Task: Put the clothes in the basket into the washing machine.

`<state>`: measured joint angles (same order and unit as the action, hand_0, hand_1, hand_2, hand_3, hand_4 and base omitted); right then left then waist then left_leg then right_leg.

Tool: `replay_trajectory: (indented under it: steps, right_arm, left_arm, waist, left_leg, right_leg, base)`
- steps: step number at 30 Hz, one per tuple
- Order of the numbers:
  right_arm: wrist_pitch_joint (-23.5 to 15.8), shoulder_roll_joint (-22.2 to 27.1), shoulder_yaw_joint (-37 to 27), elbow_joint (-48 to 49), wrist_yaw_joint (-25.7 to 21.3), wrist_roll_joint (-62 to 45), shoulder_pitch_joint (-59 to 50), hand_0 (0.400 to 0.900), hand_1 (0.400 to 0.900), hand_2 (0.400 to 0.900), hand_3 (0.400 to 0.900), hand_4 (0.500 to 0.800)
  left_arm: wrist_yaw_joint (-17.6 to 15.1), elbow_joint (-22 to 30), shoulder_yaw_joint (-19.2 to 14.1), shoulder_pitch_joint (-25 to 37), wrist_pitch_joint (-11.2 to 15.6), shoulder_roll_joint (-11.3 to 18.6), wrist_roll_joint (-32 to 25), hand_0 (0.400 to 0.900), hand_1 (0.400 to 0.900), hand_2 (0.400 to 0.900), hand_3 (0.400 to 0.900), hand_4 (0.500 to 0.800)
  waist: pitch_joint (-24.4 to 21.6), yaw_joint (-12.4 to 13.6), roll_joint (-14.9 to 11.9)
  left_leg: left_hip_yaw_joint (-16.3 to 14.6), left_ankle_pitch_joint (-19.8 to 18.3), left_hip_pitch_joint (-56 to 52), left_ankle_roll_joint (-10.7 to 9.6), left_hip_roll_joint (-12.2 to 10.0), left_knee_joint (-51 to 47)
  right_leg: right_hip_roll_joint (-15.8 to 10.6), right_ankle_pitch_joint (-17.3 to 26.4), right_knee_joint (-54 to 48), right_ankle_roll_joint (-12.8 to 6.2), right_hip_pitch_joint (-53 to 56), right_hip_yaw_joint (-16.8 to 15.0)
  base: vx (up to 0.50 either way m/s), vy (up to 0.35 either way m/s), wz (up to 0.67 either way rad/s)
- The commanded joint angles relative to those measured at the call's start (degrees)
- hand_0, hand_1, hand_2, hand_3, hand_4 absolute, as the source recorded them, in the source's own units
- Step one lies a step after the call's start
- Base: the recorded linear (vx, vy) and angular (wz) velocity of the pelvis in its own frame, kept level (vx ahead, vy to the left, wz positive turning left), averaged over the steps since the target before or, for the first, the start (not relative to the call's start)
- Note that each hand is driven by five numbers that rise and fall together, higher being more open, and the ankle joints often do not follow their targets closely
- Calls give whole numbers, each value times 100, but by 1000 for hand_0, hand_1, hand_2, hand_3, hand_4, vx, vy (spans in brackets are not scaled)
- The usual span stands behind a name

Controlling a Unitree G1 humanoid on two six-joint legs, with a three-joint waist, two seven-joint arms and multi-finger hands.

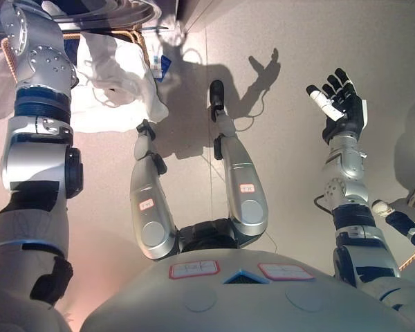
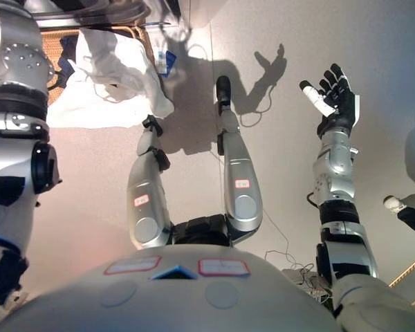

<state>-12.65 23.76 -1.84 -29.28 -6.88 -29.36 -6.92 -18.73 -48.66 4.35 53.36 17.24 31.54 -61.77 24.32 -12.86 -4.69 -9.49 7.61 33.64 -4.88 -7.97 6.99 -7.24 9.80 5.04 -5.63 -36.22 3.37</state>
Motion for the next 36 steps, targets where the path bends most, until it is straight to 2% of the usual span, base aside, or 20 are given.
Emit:
replay_trajectory:
  steps: [1,12,16,17,18,19,20,23,25,27,28,30,31,35,36]
  right_arm:
    - [-388,492,-74,102,-36,-160,672,900,900,900,900,800]
    - [-397,545,-80,74,20,-171,698,900,900,900,900,800]
    - [-398,583,-75,71,38,-166,699,900,900,900,900,800]
    - [-401,591,-72,68,43,-155,704,900,900,900,900,800]
    - [-410,607,-65,72,54,-136,706,900,900,900,900,800]
    - [-413,622,-80,84,65,-105,733,900,900,900,900,800]
    - [-427,634,-91,89,70,-90,742,900,900,900,900,800]
    - [-487,717,-107,106,74,-15,757,900,900,900,900,800]
    - [-577,762,-173,130,40,73,798,900,900,900,900,800]
    - [-637,787,-168,86,-6,133,785,900,900,900,900,800]
    - [-662,789,-189,66,-22,127,785,900,900,900,900,800]
    - [-705,816,-208,77,-32,143,814,900,900,900,900,800]
    - [-718,824,-223,99,-29,136,817,900,900,900,900,800]
    - [-756,840,-263,159,-54,141,843,900,900,900,900,800]
    - [-765,833,-277,162,-57,134,839,900,900,900,900,800]
  left_arm:
    - [424,83,266,607,554,296,603,400,400,400,400,500]
    - [352,-51,377,659,495,434,951,400,400,400,400,500]
    - [215,-81,546,718,428,556,1405,400,400,400,400,500]
    - [125,-91,613,746,394,610,1670,543,543,543,543,586]
    - [21,-181,750,815,302,707,2089,543,543,543,543,586]
    - [-107,-202,901,857,198,820,2602,900,900,900,900,800]
    - [-201,-233,967,886,160,863,2846,900,900,900,900,800]
    - [-576,-517,1583,1193,-335,1087,4490,900,900,900,900,800]
    - [-874,-256,2018,1313,-714,1298,5853,900,900,900,900,800]
    - [-1117,-369,2402,1464,-999,1381,6799,900,900,900,900,800]
    - [-1144,-406,2516,1518,-1073,1400,7104,900,900,900,900,800]
    - [-1265,-539,2918,1704,-1407,1556,7979,900,900,900,900,800]
    - [-1232,-578,2939,1716,-1442,1554,8053,900,900,900,900,800]
    - [-1264,-542,3305,1810,-1813,1699,9064,900,900,900,900,800]
    - [-1194,-513,3315,1804,-1818,1691,9114,900,900,900,900,800]
  waist:
    - [-1257,-231,120]
    - [-1260,-244,110]
    - [-1264,-237,136]
    - [-1260,-236,138]
    - [-1222,-254,116]
    - [-1217,-254,119]
    - [-1208,-243,120]
    - [-1193,-255,133]
    - [-1169,-227,146]
    - [-1154,-219,143]
    - [-1146,-217,137]
    - [-1134,-218,144]
    - [-1126,-213,134]
    - [-1112,-207,153]
    - [-1108,-201,153]
  left_leg:
    - [329,-720,208,-121,-96,585]
    - [317,-762,227,-111,-105,649]
    - [328,-759,228,-110,-102,630]
    - [333,-757,230,-110,-103,636]
    - [291,-594,300,-69,-86,651]
    - [296,-579,307,-66,-83,649]
    - [301,-578,300,-67,-83,641]
    - [304,-558,290,-63,-89,626]
    - [323,-553,294,-63,-88,620]
    - [321,-545,275,-66,-95,591]
    - [320,-545,268,-67,-98,585]
    - [318,-548,262,-65,-110,587]
    - [318,-553,262,-63,-112,592]
    - [324,-567,265,-66,-128,583]
    - [328,-568,272,-65,-130,591]
  right_leg:
    - [-77,-347,178,-374,65,-93]
    - [-68,-361,169,-360,57,-120]
    - [-75,-369,171,-361,49,-121]
    - [-76,-367,175,-363,55,-116]
    - [-105,-244,177,-329,-3,-92]
    - [-109,-245,179,-327,-7,-88]
    - [-108,-250,179,-326,-3,-87]
    - [-116,-252,194,-327,-9,-67]
    - [-121,-262,198,-327,-6,-53]
    - [-114,-264,203,-332,-7,-53]
    - [-115,-268,206,-337,-11,-53]
    - [-111,-275,219,-340,-19,-58]
    - [-111,-276,222,-341,-18,-60]
    - [-112,-278,228,-342,-28,-53]
    - [-112,-281,231,-340,-29,-52]
  base:
    - [27,15,-9]
    - [6,3,-2]
    - [0,0,0]
    - [-93,-21,7]
    - [-99,-25,9]
    - [-103,-19,9]
    - [-3,-10,5]
    - [-3,-10,5]
    - [-5,-13,6]
    - [-4,-7,2]
    - [-7,-3,-3]
    - [-5,1,-2]
    - [0,0,0]
    - [0,0,0]
    - [0,0,0]
